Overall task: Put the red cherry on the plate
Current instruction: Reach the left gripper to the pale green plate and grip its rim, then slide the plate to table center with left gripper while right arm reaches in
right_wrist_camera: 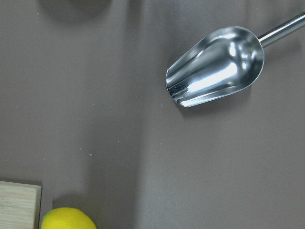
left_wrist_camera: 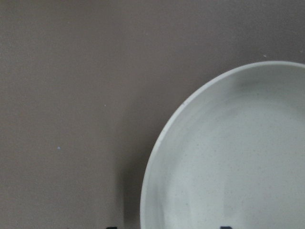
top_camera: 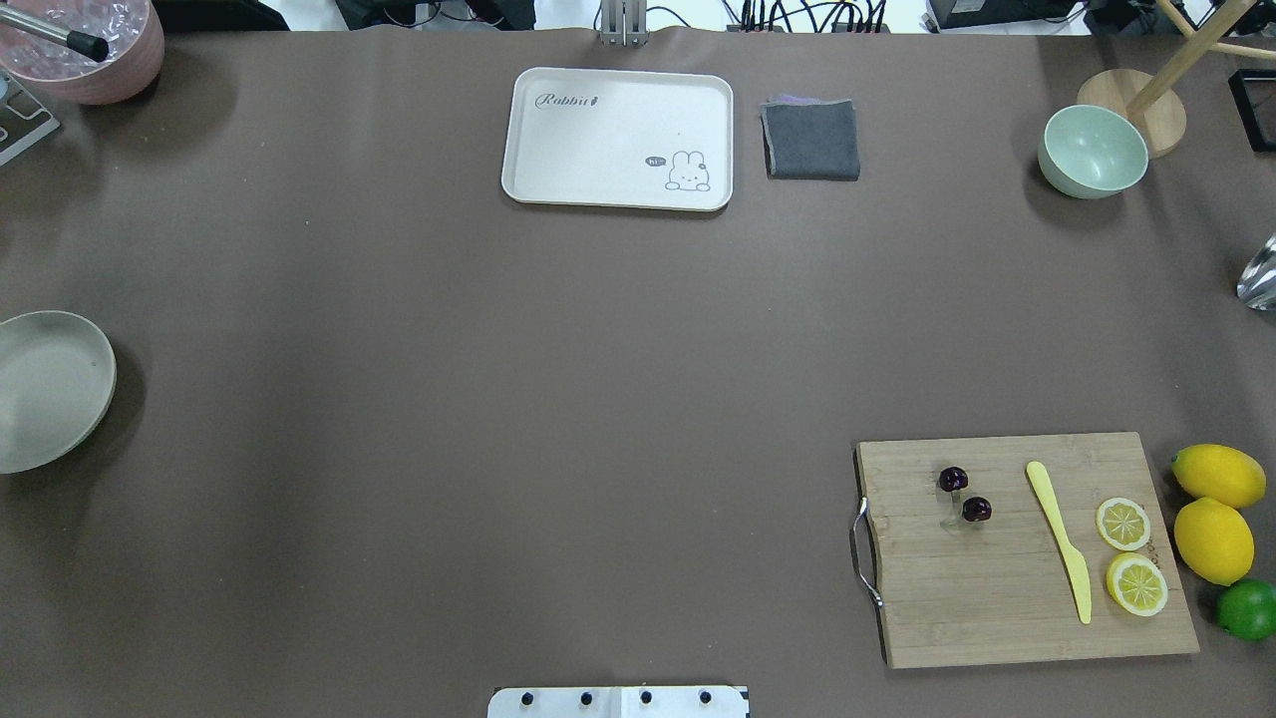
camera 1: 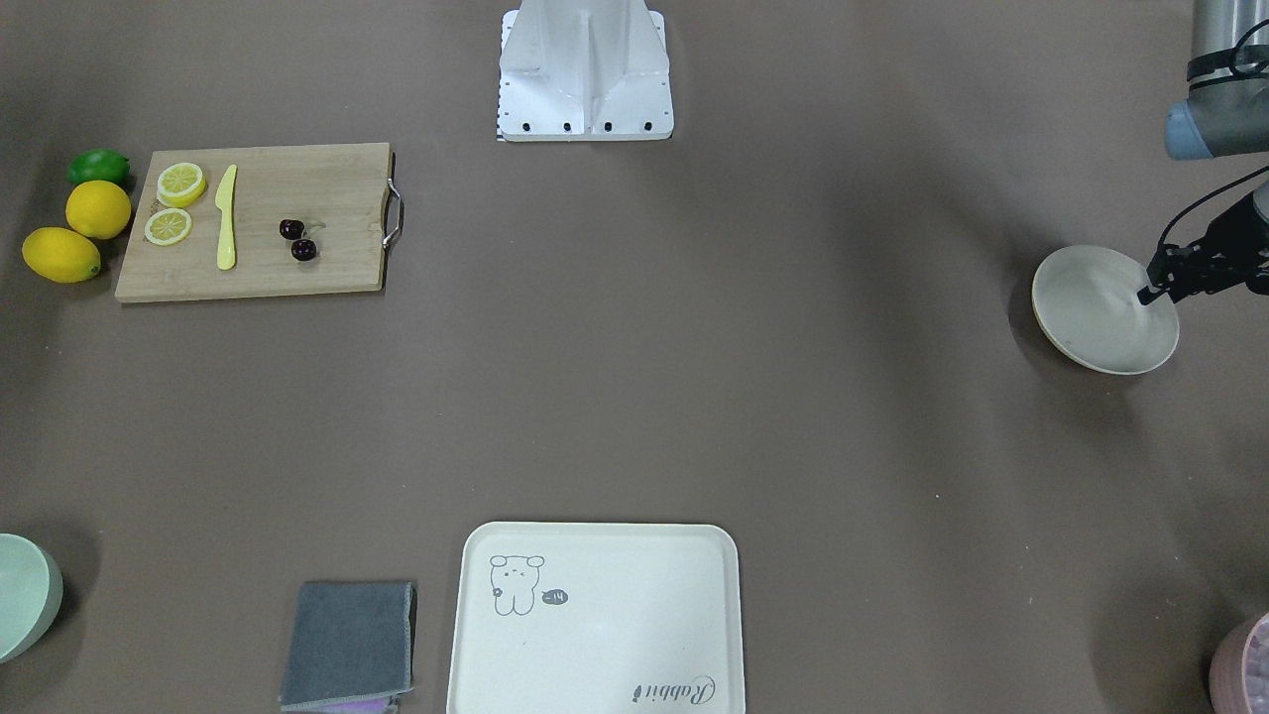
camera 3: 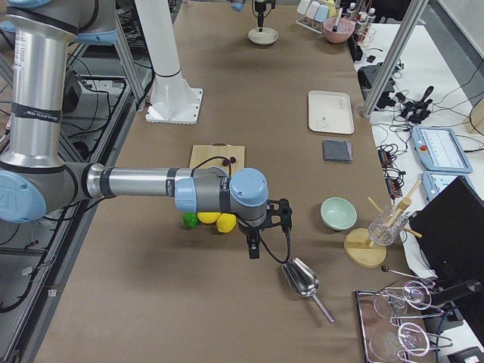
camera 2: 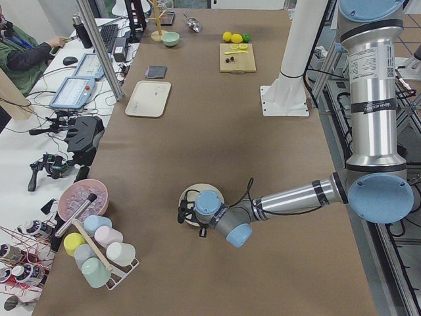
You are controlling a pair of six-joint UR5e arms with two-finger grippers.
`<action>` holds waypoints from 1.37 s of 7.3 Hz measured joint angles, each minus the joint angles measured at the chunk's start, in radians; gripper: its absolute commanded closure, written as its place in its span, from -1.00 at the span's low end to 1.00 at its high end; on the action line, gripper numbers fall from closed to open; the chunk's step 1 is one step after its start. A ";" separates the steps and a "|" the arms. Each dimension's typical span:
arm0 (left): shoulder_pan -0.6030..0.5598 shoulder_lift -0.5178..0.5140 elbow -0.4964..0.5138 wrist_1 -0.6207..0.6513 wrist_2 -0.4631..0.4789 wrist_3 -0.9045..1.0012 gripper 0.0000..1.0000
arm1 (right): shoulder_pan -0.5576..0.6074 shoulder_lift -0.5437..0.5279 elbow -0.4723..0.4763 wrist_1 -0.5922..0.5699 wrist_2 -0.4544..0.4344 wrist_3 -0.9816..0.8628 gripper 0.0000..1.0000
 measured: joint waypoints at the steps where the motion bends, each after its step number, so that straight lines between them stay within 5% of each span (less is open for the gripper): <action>1: 0.000 0.000 0.001 0.000 -0.002 0.007 1.00 | 0.000 0.002 0.001 -0.001 0.000 0.001 -1.00; 3: -0.003 -0.002 -0.003 0.004 -0.025 0.014 1.00 | 0.000 0.006 0.003 -0.001 0.001 0.002 -1.00; 7: -0.182 -0.116 -0.036 0.162 -0.312 -0.006 1.00 | 0.000 0.015 0.005 0.000 0.003 -0.016 -1.00; 10: -0.179 -0.190 -0.154 0.207 -0.327 -0.247 1.00 | -0.034 0.032 0.012 -0.001 0.003 -0.008 -1.00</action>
